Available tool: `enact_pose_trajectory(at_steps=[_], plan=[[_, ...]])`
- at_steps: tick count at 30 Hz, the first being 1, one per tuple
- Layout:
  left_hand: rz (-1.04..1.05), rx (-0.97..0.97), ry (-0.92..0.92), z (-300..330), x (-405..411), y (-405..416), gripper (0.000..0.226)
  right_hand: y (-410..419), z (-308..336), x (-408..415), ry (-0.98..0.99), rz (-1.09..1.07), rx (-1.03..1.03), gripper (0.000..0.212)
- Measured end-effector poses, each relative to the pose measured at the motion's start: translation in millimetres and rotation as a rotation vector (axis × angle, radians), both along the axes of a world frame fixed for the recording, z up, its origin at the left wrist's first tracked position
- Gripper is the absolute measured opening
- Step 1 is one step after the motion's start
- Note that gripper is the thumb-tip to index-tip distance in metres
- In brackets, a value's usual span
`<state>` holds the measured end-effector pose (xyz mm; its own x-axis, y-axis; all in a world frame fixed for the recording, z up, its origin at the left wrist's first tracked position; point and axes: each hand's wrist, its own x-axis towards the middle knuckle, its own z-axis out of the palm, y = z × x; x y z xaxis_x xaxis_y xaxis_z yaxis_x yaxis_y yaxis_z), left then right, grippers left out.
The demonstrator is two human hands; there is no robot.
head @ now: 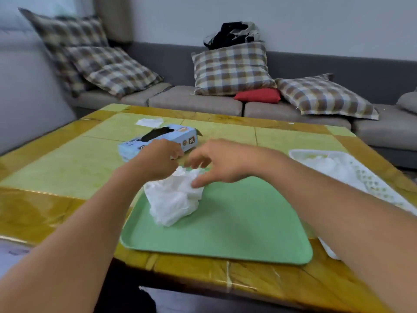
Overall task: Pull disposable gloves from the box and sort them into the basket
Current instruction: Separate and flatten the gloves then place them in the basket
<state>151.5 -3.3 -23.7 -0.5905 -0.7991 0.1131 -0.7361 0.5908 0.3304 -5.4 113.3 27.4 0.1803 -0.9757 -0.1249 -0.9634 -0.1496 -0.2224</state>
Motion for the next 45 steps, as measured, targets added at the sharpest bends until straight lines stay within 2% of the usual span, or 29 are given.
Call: enact_pose_trajectory(at_steps=[1, 4, 6, 10, 13, 15, 16, 18, 19, 21, 23, 24, 26, 29, 32, 35, 37, 40, 42, 45], plan=[[0.045, 0.033, -0.012, -8, 17, -6, 0.030, -14, -24, 23, -0.026, 0.040, 0.029, 0.076], [0.039, 0.172, -0.146, -27, 37, -11, 0.041, -39, -94, 49, 0.111, 0.039, 0.034, 0.108], [0.016, 0.248, -0.170, -32, 46, -14, 0.050, -48, -119, 53, 0.126, 0.006, 0.081, 0.112], [-0.057, 0.272, -0.123, -41, 54, -24, 0.062, -44, -119, 38, -0.067, 0.069, -0.004, 0.059], [-0.137, 0.296, -0.135, -48, 52, -28, 0.071, -28, -126, 16, -0.163, 0.135, -0.007, 0.039], [-0.194, 0.293, -0.203, -54, 48, -28, 0.086, -23, -130, 6, -0.270, 0.061, -0.043, 0.024], [-0.212, 0.282, -0.228, -57, 44, -27, 0.096, -24, -127, 2, -0.362, -0.011, -0.062, 0.013], [-0.239, 0.268, -0.208, -57, 35, -24, 0.106, -28, -114, -3, -0.606, -0.176, -0.034, 0.007], [-0.250, 0.262, -0.148, -56, 29, -23, 0.099, -29, -106, -6, -0.714, -0.241, 0.018, 0.008], [-0.253, 0.242, 0.004, -56, 19, -21, 0.064, -29, -98, -14, -0.809, -0.275, 0.098, 0.030], [-0.227, 0.245, 0.078, -54, 12, -19, 0.027, -25, -95, -18, -0.760, -0.262, 0.148, 0.065], [-0.211, 0.266, 0.078, -53, 10, -18, 0.017, -21, -94, -18, -0.679, -0.262, 0.138, 0.084], [-0.183, 0.337, 0.060, -51, 5, -15, 0.010, -12, -92, -21, -0.510, -0.265, 0.019, 0.107], [-0.118, 0.482, 0.086, -43, 3, -16, 0.007, -3, -90, -29, -0.474, -0.267, -0.116, 0.110], [-0.002, 0.630, 0.155, -34, 2, -15, 0.004, 0, -97, -34, -0.437, -0.206, -0.059, 0.101], [0.068, 0.714, 0.214, -29, 2, -12, 0.020, 2, -101, -30, -0.357, -0.158, -0.164, 0.090], [0.040, 0.777, 0.281, -31, 3, -11, 0.030, 0, -104, -24, -0.391, -0.149, -0.219, 0.072], [0.067, 0.952, 0.510, -36, 0, -7, 0.028, -6, -113, -12, -0.736, -0.253, -0.113, 0.039], [0.068, 1.119, 0.619, -36, -4, -4, 0.027, -9, -120, -7, -0.943, -0.366, -0.050, 0.024], [0.037, 1.242, 0.628, -28, -4, 4, 0.053, -10, -119, -7, -1.116, -0.448, 0.008, 0.017]])
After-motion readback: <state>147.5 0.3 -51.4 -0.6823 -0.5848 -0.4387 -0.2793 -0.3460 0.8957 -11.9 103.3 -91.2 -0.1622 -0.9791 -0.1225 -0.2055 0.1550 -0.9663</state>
